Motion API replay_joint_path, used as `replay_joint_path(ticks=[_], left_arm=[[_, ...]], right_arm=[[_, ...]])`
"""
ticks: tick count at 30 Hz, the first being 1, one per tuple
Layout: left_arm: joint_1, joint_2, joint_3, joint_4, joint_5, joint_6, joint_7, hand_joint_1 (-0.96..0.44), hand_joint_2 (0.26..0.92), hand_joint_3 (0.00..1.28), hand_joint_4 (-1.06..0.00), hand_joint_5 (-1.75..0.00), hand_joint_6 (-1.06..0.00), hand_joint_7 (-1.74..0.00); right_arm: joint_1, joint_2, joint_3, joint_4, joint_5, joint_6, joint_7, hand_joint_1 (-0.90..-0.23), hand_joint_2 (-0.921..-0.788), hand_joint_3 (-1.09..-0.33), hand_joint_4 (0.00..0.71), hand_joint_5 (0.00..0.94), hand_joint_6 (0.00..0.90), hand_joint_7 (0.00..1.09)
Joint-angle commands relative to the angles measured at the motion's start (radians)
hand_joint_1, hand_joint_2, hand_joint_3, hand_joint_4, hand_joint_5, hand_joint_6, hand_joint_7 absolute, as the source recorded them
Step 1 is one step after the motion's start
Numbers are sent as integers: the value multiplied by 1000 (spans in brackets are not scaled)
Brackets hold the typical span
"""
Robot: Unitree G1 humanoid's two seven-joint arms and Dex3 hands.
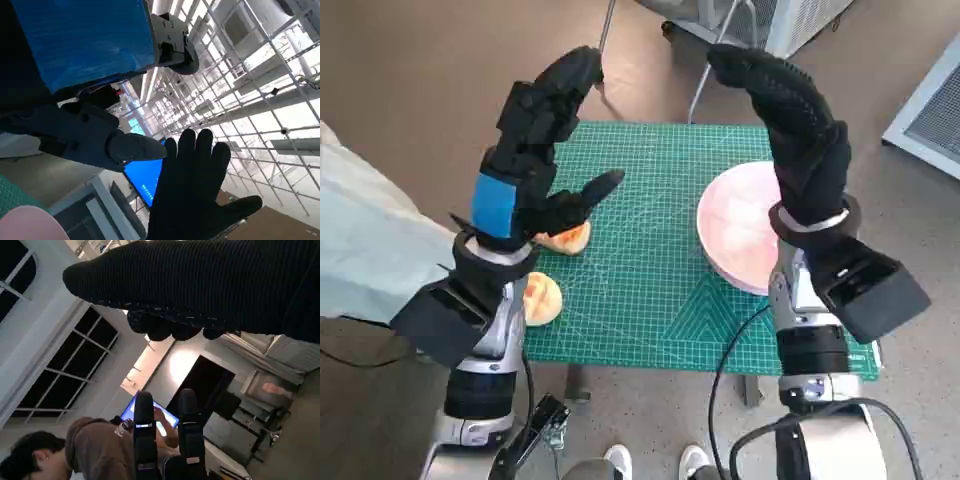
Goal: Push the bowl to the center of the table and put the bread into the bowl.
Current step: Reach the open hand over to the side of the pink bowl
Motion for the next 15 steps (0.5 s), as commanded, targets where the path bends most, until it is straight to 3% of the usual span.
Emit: replay_joint_path(ticks=[1,15], left_arm=[[-1,6,-6,-8,8,5,-3,-364,921,241,-302,-3,-126,-529],[1,7,-5,-17,-1,16,-14,-359,921,242,-302,-2,-119,-540]], right_arm=[[1,-4,-4,17,4,8,9,-642,-921,-843,283,0,-1,785],[10,-5,-4,5,1,19,2,-648,-921,-840,283,0,-1,782]])
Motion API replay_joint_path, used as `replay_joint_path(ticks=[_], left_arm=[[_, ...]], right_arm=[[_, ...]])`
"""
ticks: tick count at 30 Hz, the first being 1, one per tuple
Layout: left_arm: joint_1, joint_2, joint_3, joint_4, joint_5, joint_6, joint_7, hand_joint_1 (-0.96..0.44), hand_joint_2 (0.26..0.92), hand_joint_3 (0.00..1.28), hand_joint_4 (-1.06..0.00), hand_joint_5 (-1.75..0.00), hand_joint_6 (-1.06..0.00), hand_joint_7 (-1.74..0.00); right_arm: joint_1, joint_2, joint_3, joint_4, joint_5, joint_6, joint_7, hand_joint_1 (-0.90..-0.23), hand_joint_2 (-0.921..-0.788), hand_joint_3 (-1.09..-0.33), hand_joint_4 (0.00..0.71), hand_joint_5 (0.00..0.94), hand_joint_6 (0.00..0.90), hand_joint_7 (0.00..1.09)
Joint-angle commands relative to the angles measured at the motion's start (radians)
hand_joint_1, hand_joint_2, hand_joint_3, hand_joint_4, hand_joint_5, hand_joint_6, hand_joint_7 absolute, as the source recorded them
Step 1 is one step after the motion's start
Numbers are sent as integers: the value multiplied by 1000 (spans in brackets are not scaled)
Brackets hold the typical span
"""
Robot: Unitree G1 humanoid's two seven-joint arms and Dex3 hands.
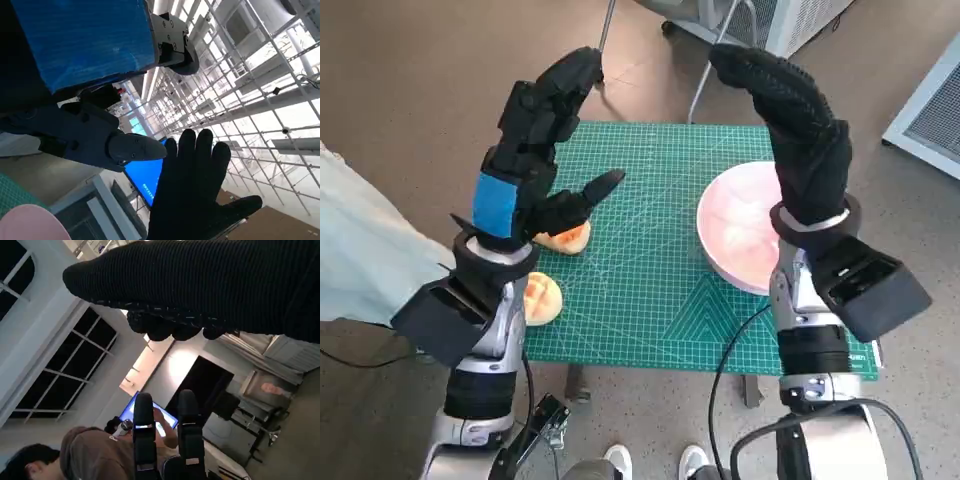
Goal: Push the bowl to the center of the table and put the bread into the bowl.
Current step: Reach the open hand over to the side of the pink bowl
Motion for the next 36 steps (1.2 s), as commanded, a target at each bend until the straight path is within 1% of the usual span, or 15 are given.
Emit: replay_joint_path(ticks=[1,7,11,13,17,19,20,22,24,25,27,30,31,33,36], left_arm=[[2,6,-5,-17,0,5,-6,-358,921,242,-302,-2,-119,-541],[3,4,-7,-20,2,9,-6,-354,921,242,-302,-2,-117,-545],[3,2,-8,-17,4,10,-5,-354,921,243,-302,-2,-116,-547],[4,2,-8,-18,5,12,-4,-355,921,243,-302,-2,-115,-548],[9,1,-10,-23,9,13,-1,-358,921,243,-302,-2,-115,-551],[12,1,-10,-24,10,13,-1,-363,921,243,-302,-2,-113,-553],[13,2,-9,-24,9,12,-1,-364,921,244,-302,-2,-112,-553],[15,3,-8,-21,9,10,-1,-367,921,244,-302,-2,-112,-555],[16,1,-9,-18,9,8,0,-368,921,245,-302,-2,-111,-557],[17,-1,-9,-17,8,8,0,-369,921,245,-302,-2,-111,-558],[19,-4,-10,-16,8,7,1,-371,921,245,-302,-2,-111,-560],[23,-9,-13,-14,7,5,2,-376,921,244,-302,-2,-110,-564],[25,-11,-13,-12,6,3,2,-377,921,244,-302,-2,-111,-565],[28,-14,-13,-10,6,-1,2,-382,921,243,-302,-1,-112,-568],[32,-15,-14,-10,8,-4,3,-383,921,243,-302,-1,-111,-572]], right_arm=[[11,-3,-1,-1,1,16,2,-649,-921,-840,283,0,-1,782],[15,-7,-5,-3,5,21,5,-648,-921,-841,283,0,-1,781],[18,-21,-17,7,20,20,17,-647,-921,-841,282,0,-1,782],[19,-33,-28,20,33,19,29,-652,-921,-839,282,0,-1,783],[6,-67,-64,97,66,9,61,-665,-921,-834,282,0,-1,784],[-1,-80,-83,140,75,2,69,-669,-921,-834,278,0,-1,783],[-3,-89,-95,168,74,-2,62,-669,-921,-834,277,0,-1,783],[-5,-106,-117,224,58,-8,26,-664,-921,-833,269,0,-1,776],[-7,-118,-133,272,33,-18,-19,-660,-921,-835,266,0,-1,770],[-7,-127,-138,304,10,-23,-58,-654,-921,-840,264,0,-1,763],[-9,-137,-144,343,-20,-33,-104,-645,-921,-847,261,0,-1,752],[-5,-162,-140,400,-89,-39,-208,-631,-921,-861,259,0,-1,743],[1,-177,-133,425,-124,-30,-264,-628,-921,-866,259,0,-1,741],[9,-201,-122,459,-180,-14,-349,-621,-921,-897,258,0,-1,723],[17,-226,-107,495,-235,8,-438,-610,-921,-933,258,0,-1,710]])
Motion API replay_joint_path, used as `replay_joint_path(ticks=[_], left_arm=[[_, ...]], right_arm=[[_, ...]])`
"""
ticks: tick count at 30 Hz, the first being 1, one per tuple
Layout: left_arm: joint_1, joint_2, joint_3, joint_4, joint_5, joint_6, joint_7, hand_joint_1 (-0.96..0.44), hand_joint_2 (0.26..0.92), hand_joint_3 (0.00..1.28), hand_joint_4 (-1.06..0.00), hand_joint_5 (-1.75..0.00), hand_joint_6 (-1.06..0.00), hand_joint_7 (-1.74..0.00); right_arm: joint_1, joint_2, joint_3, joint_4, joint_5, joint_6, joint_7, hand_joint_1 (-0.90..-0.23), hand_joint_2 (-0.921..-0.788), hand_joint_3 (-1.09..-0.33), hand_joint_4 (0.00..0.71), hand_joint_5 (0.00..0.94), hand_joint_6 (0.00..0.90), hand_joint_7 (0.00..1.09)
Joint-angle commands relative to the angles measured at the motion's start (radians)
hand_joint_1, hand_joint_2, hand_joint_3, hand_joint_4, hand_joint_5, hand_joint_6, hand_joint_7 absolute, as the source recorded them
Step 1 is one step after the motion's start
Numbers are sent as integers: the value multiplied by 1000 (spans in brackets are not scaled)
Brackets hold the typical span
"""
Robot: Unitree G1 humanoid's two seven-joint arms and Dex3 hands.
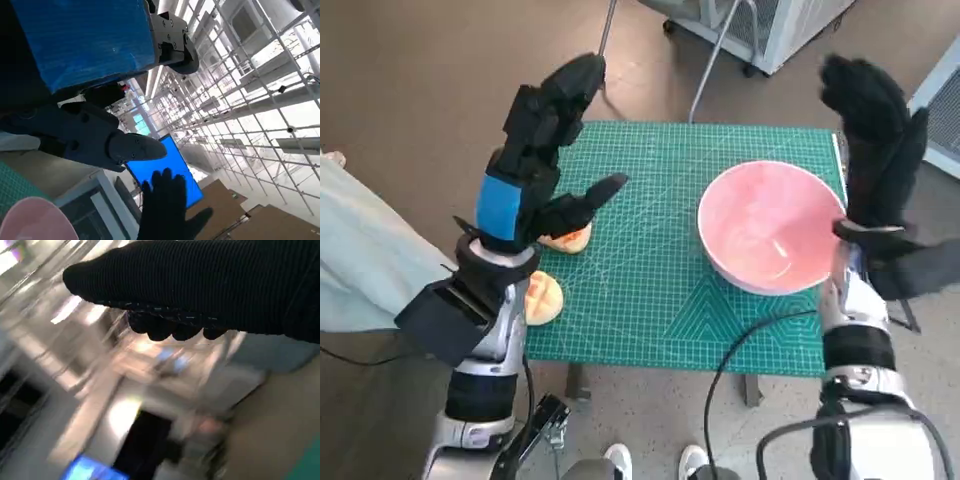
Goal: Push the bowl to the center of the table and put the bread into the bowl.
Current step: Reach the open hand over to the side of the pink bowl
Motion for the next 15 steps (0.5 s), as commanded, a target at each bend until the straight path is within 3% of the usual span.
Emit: replay_joint_path(ticks=[1,5,10,15], left_arm=[[14,-3,-3,-4,7,-16,3,-383,921,242,-302,-1,-111,-573],[20,-1,-2,-5,9,-18,5,-385,921,242,-303,-2,-110,-576],[26,2,1,-1,9,-25,5,-391,921,241,-303,-2,-108,-579],[32,3,2,-1,5,-23,4,-393,921,240,-303,-2,-107,-580]], right_arm=[[36,-44,22,76,-92,54,-154,-606,-921,-942,258,0,-1,707],[57,-63,29,109,-127,89,-227,-593,-921,-968,260,1,-1,688],[76,-66,26,139,-136,135,-263,-592,-921,-979,269,6,-1,680],[98,-54,0,160,-101,170,-237,-596,-921,-979,275,9,-1,677]])
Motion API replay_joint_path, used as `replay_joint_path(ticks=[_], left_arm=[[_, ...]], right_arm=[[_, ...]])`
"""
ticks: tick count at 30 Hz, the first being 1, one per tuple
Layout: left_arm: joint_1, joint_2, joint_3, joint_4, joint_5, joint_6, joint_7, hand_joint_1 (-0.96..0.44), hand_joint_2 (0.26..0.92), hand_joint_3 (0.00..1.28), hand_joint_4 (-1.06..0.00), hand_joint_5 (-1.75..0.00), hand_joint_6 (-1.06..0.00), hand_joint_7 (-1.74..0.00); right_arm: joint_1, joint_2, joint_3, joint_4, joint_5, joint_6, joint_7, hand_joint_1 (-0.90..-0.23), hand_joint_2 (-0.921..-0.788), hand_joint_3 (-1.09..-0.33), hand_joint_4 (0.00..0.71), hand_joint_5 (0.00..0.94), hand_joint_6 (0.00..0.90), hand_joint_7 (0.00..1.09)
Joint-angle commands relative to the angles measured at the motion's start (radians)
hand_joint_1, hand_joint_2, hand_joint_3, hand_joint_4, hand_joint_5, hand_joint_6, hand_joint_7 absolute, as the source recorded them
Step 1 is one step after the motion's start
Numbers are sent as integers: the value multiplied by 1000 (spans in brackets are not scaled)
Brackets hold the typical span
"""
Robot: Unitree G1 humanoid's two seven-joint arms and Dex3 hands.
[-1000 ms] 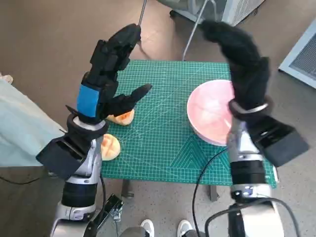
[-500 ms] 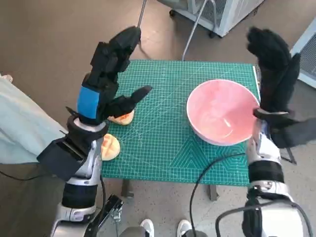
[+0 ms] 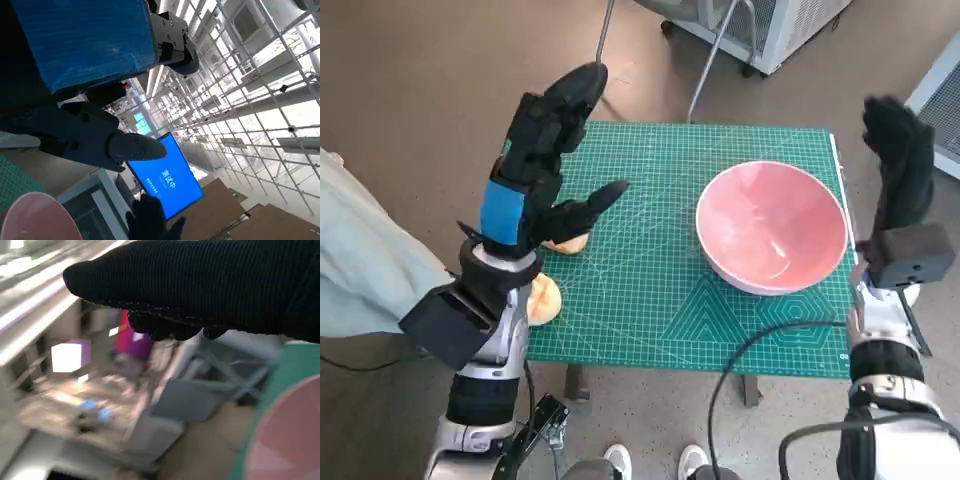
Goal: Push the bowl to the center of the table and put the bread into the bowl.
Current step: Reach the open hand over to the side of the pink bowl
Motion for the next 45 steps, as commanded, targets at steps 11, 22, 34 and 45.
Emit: replay_joint_path(ticks=[11,22,34,45], left_arm=[[27,1,0,-21,1,2,3,-390,921,241,-303,-1,-106,-579],[43,15,2,-35,3,9,-3,-396,921,240,-303,-1,-106,-577],[59,32,4,-55,-3,28,-8,-397,921,246,-303,-1,-103,-567],[76,40,6,-82,-2,48,-4,-395,921,251,-304,-1,-107,-558]], right_arm=[[64,64,-93,56,114,97,102,-537,-921,-958,263,2,26,679],[68,122,-156,73,189,169,173,-585,-921,-885,286,9,104,657],[40,184,-184,79,216,234,190,-587,-921,-880,288,6,113,625],[-10,235,-215,82,238,266,216,-588,-921,-878,273,0,112,612]])
